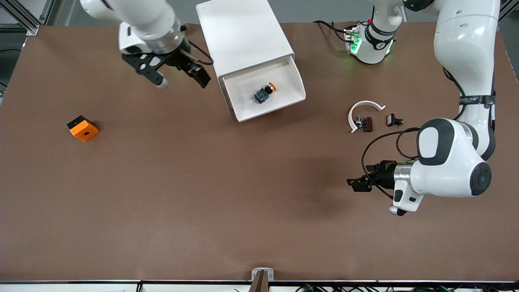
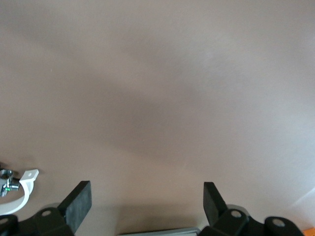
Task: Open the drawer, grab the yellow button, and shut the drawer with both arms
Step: 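Reach the right gripper into the open drawer and grasp the button, then lift the button with the right gripper while the left gripper reaches the drawer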
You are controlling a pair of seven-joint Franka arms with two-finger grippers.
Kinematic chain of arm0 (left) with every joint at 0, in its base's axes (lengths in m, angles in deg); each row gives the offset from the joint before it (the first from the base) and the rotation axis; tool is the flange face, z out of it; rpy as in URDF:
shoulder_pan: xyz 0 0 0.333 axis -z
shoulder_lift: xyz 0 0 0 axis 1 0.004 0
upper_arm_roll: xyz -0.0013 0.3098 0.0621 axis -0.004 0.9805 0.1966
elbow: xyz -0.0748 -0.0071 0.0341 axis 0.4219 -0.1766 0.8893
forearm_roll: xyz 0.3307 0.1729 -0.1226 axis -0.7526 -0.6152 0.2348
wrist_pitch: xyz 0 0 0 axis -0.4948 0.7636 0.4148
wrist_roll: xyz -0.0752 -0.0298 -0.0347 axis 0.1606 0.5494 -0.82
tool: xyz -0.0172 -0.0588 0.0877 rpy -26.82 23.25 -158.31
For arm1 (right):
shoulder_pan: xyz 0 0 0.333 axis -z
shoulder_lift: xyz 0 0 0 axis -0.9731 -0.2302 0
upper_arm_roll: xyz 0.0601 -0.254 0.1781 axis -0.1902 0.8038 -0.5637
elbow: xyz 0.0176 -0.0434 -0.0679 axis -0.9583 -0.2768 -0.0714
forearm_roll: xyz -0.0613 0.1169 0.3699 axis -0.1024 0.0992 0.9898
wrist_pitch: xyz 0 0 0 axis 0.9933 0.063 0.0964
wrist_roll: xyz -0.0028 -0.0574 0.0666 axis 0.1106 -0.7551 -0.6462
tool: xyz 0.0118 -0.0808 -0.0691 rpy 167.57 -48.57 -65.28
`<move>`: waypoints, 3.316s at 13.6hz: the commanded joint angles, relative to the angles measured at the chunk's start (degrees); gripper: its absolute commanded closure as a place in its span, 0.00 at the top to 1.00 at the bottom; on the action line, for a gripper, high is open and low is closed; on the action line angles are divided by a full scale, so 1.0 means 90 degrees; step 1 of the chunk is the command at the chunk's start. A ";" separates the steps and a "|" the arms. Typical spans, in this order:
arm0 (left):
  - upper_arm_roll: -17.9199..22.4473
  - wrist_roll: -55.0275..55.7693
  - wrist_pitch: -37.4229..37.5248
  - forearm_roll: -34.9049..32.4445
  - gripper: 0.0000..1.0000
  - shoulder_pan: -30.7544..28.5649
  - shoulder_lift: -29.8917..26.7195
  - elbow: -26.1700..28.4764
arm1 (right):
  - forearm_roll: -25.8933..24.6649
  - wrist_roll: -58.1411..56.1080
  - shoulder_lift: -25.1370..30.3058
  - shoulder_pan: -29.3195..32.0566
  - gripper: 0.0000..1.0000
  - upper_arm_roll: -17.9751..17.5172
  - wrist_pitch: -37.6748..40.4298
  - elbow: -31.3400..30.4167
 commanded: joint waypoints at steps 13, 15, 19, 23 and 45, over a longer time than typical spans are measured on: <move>-0.0062 0.1663 -0.1134 -0.1424 1.00 0.1378 -0.1602 0.1470 | -0.0563 0.2213 -0.1597 -0.1511 1.00 0.0111 -0.1523 -0.0011; -0.0072 0.1782 -0.1203 -0.1424 1.00 0.1535 -0.1611 0.1528 | -0.0583 0.2312 -0.1675 -0.1550 1.00 0.0111 -0.1533 -0.0002; -0.0091 0.1967 -0.1290 -0.1424 1.00 0.1905 -0.1631 0.1898 | -0.0651 0.2351 -0.1987 -0.1686 1.00 0.0111 -0.1932 -0.0001; -0.0101 0.2231 -0.1291 -0.1433 1.00 0.2248 -0.1680 0.2202 | -0.0632 0.2429 -0.2222 -0.1726 1.00 0.0111 -0.2119 0.0008; -0.0199 0.2134 -0.1233 -0.1424 1.00 0.2522 -0.1573 0.2290 | -0.0524 0.2186 -0.2271 -0.1601 0.00 0.0111 -0.1973 0.0300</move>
